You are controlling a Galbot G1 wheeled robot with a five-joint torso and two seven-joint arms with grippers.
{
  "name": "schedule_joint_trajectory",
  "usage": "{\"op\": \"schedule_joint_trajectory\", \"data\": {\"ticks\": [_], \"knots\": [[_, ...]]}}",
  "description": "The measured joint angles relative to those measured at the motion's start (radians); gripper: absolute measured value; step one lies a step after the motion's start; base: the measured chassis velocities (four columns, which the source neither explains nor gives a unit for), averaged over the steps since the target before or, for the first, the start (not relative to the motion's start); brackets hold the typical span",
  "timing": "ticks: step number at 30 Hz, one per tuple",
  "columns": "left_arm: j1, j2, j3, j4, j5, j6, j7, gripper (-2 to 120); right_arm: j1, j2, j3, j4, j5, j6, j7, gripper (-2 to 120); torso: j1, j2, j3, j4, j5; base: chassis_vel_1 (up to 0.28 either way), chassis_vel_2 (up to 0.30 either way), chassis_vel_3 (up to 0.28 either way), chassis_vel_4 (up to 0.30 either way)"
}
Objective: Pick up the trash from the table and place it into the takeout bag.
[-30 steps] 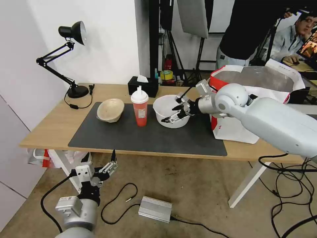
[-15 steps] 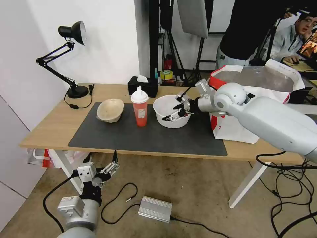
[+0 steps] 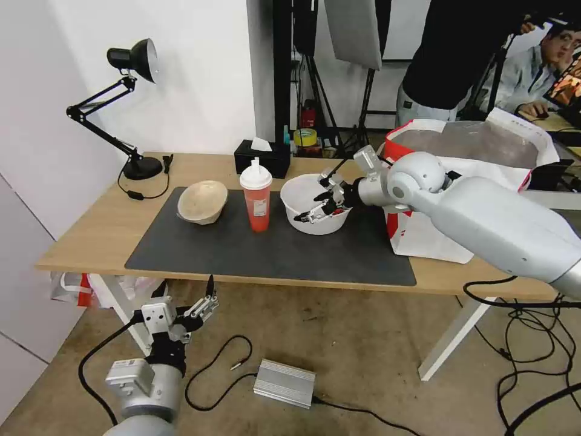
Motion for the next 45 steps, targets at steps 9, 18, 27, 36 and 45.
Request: {"op": "schedule_joint_trajectory", "data": {"ticks": [9,18,27,36,45], "knots": [[-0.004,-0.006,0.011,0.01,0.01,-0.003,-0.001,100,-0.004,0.003,-0.008,-0.003,-0.005,0.0,0.001,100,0.0,0.0,0.0,0.0,0.0,0.0,0.0,0.0,0.0],[-0.001,-0.002,0.013,0.008,0.011,-0.017,-0.001,100,-0.006,0.006,-0.01,-0.018,-0.008,0.0,0.0,100,0.0,0.0,0.0,0.0,0.0,0.0,0.0,0.0,0.0],[0.001,-0.007,0.016,0.008,0.012,-0.017,-0.001,100,-0.006,0.008,-0.01,-0.075,-0.046,0.006,-0.031,100,0.0,0.0,0.0,0.0,0.0001,0.0,0.0,0.0,0.0],[0.005,-0.013,0.024,0.01,0.02,-0.017,0.0,100,-0.009,0.016,-0.005,-0.105,-0.049,0.01,-0.037,100,0.0,0.0,0.0,-0.0001,0.0001,0.0,0.0,0.0,0.0],[0.006,-0.009,0.021,0.008,0.016,-0.018,0.0,100,-0.003,0.041,-0.007,-0.127,-0.049,0.011,-0.037,100,0.0,0.0,0.0,0.0,0.0,0.0,0.0,0.0,0.0]]}}
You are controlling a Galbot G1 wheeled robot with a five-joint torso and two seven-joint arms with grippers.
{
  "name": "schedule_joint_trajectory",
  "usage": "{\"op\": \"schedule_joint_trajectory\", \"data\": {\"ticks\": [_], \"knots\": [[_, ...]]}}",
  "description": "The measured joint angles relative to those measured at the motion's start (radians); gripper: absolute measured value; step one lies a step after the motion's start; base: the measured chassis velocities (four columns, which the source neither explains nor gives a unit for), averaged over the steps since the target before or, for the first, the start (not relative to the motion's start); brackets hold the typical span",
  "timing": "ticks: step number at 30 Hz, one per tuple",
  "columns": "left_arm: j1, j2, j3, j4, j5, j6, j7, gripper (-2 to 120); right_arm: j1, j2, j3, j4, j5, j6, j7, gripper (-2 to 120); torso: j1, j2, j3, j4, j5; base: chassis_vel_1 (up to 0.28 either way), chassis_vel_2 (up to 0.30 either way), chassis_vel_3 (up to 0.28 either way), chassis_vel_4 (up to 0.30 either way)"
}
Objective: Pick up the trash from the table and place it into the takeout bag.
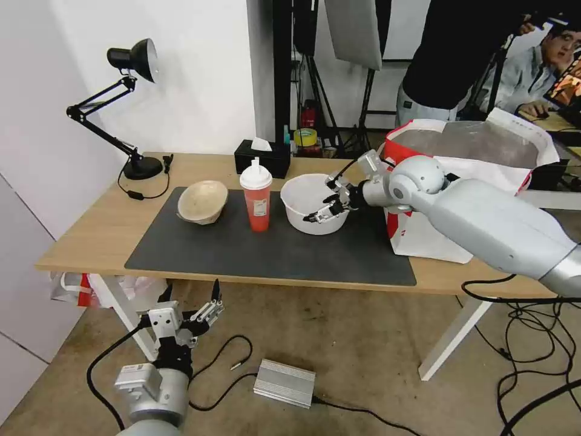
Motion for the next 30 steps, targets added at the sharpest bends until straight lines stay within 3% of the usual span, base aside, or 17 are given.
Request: {"op": "schedule_joint_trajectory", "data": {"ticks": [30], "knots": [[0.01,-0.006,0.01,-0.004,0.007,-0.001,0.0,100,-0.013,0.049,-0.005,-0.057,-0.036,0.005,-0.018,100,0.0,0.0,0.0,0.0,0.0,0.0,0.0,0.0,0.0]]}}
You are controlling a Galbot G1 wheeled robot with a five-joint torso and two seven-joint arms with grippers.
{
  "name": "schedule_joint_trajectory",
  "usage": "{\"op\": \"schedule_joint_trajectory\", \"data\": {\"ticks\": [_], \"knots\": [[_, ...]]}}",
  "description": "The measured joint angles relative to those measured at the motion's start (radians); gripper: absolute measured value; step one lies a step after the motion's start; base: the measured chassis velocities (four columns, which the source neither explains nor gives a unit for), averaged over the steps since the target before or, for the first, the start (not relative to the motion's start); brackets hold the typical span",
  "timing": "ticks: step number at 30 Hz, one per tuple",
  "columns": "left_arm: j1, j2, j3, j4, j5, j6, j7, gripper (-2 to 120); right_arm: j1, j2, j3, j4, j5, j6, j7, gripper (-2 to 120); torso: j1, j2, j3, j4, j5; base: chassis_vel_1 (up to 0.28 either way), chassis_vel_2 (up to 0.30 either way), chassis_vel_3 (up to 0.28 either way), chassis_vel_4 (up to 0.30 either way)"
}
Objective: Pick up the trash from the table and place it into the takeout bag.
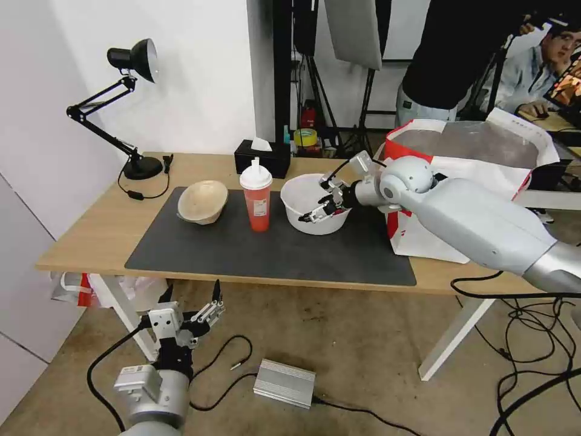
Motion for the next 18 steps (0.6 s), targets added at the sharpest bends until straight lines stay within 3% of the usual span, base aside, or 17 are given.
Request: {"op": "schedule_joint_trajectory", "data": {"ticks": [18], "knots": [[-0.006,-0.004,0.006,0.008,0.0,0.0,0.0,100,-0.007,0.037,-0.003,-0.058,-0.043,0.016,-0.038,100,0.0,0.0,0.0,-0.0001,0.0,0.0,0.0,0.0,0.0]]}}
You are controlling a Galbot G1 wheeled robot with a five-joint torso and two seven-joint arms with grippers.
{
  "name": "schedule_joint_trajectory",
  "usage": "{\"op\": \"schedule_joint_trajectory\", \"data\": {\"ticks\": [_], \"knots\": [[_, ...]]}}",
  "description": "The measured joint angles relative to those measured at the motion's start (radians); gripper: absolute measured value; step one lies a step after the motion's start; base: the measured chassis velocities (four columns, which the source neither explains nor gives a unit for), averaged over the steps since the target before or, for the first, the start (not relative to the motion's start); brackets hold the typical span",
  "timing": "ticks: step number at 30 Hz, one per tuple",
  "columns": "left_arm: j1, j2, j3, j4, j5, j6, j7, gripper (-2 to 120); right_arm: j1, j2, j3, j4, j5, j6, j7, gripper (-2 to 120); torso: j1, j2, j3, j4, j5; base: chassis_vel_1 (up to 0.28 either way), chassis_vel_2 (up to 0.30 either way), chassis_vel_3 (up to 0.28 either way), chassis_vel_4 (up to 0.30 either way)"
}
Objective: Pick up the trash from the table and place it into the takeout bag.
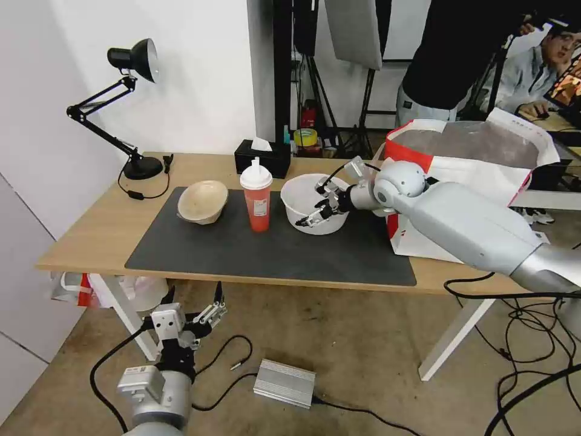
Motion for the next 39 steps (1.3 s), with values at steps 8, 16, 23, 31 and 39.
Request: {"op": "schedule_joint_trajectory", "data": {"ticks": [8,16,23,31,39], "knots": [[-0.004,0.001,-0.002,0.0,-0.003,0.0,0.0,100,0.0,0.015,-0.003,-0.019,-0.009,0.001,-0.009,100,0.0,0.0,0.0,0.0,0.0,0.0,0.0,0.0,0.0],[0.002,0.002,-0.006,-0.001,-0.003,0.0,-0.001,100,-0.013,0.019,-0.003,-0.033,-0.025,0.005,-0.026,100,0.0,0.0,0.0,0.0,0.0,0.0,0.0,0.0,0.0],[0.003,-0.001,-0.003,-0.003,-0.004,0.0,-0.001,100,-0.018,0.009,-0.004,-0.042,-0.036,0.009,-0.034,89,0.0,0.0,0.0,0.0,0.0,0.0,0.0,0.0,0.0],[0.005,-0.002,-0.001,-0.005,-0.003,0.0,-0.001,100,-0.024,0.004,-0.004,-0.049,-0.036,0.01,-0.036,65,0.0,0.0,0.0,0.0,0.0,0.0,0.0,0.0,0.0],[0.003,-0.001,0.001,-0.006,-0.003,0.0,-0.002,100,-0.033,0.004,0.001,-0.057,-0.036,0.011,-0.036,39,0.0,0.0,0.0,0.0,0.0,0.0,0.0,0.0,0.0]]}}
